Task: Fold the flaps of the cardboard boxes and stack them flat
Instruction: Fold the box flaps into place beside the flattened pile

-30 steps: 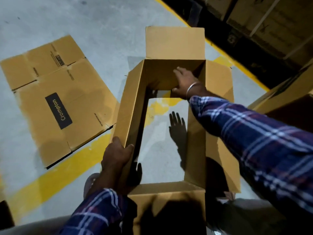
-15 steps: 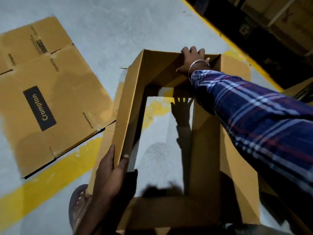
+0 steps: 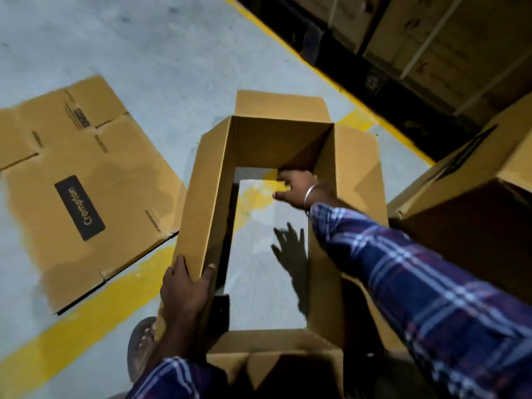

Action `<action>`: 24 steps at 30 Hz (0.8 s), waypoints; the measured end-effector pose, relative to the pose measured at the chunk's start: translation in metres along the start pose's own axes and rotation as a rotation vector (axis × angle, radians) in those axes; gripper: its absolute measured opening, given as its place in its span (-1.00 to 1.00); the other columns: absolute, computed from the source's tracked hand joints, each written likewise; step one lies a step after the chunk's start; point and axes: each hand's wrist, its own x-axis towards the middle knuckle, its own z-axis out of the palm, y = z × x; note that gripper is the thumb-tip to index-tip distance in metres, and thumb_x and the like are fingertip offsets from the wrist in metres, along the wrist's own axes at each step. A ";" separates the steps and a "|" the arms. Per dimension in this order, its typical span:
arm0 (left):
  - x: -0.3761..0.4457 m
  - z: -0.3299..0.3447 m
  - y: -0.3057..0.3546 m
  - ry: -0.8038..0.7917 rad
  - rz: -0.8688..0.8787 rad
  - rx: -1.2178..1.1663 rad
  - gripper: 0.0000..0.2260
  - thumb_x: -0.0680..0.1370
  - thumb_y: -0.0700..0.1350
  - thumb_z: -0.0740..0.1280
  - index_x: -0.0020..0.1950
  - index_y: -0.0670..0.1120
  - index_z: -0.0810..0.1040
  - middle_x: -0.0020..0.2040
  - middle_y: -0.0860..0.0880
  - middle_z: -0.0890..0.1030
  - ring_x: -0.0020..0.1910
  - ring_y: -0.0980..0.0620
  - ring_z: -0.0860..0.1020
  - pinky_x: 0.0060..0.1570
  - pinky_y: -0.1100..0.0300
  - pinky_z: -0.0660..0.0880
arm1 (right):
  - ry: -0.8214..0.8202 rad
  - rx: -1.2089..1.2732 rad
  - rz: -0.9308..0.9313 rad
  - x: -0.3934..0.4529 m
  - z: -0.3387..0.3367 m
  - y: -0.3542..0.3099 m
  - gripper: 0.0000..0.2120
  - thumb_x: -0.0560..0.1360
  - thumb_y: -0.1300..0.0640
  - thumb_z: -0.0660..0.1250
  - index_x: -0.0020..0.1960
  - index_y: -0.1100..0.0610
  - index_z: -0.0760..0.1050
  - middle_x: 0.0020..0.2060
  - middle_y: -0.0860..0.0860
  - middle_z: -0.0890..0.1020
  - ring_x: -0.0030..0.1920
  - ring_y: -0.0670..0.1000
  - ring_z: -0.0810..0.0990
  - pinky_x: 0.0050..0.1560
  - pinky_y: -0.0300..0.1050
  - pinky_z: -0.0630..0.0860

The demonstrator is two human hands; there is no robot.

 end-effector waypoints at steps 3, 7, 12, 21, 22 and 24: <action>-0.035 -0.009 -0.002 0.050 -0.177 0.004 -0.18 0.48 0.24 0.49 0.57 -0.14 0.28 0.39 -0.35 0.44 0.38 -0.40 0.40 0.33 -0.30 0.39 | -0.051 0.220 0.101 -0.068 0.036 -0.006 -0.62 0.49 -0.15 0.48 0.20 0.05 0.60 -0.15 0.08 0.72 -0.14 0.05 0.70 0.03 -0.06 0.61; -0.089 -0.028 -0.003 0.073 -0.476 -0.310 -0.01 0.39 0.19 0.59 0.62 -0.10 0.10 0.52 -0.37 0.25 0.49 -0.41 0.25 0.45 -0.27 0.21 | -0.123 0.357 0.140 -0.154 0.071 -0.023 -0.63 0.39 -0.14 0.57 0.12 -0.02 0.61 -0.07 0.13 0.71 -0.16 0.12 0.71 -0.01 0.03 0.65; -0.139 -0.040 -0.004 -0.009 -0.638 -0.742 -0.13 0.46 0.12 0.55 0.58 -0.26 0.23 0.51 -0.28 0.35 0.43 -0.29 0.39 0.37 -0.10 0.34 | -0.373 0.245 0.097 -0.243 0.107 -0.030 -0.35 0.36 -0.26 0.55 0.35 0.01 0.53 0.27 0.08 0.60 0.27 0.13 0.57 0.34 0.07 0.47; -0.066 0.004 -0.064 -0.146 -0.542 -1.031 -0.20 0.10 0.04 0.59 0.31 -0.18 0.56 0.12 -0.15 0.65 0.08 -0.22 0.63 0.11 -0.25 0.57 | -0.368 0.027 0.075 -0.290 0.108 -0.036 -0.48 0.49 -0.19 0.42 0.36 0.03 0.50 0.31 0.09 0.57 0.33 0.18 0.51 0.42 0.16 0.35; -0.101 -0.017 -0.041 -0.142 -0.489 -1.062 -0.28 0.24 0.02 0.57 0.37 -0.17 0.53 0.16 -0.11 0.60 0.10 -0.17 0.58 0.15 -0.18 0.53 | -0.363 0.023 0.071 -0.292 0.107 -0.036 -0.50 0.49 -0.18 0.43 0.33 0.05 0.50 0.29 0.10 0.57 0.32 0.19 0.52 0.40 0.14 0.37; -0.121 -0.026 -0.031 -0.124 -0.442 -1.099 -0.56 0.49 -0.04 0.46 0.33 -0.12 0.52 0.18 -0.11 0.50 0.12 -0.12 0.49 0.17 -0.10 0.47 | -0.353 0.024 0.051 -0.294 0.108 -0.037 -0.51 0.47 -0.19 0.45 0.29 0.05 0.50 0.26 0.10 0.58 0.30 0.19 0.53 0.38 0.14 0.38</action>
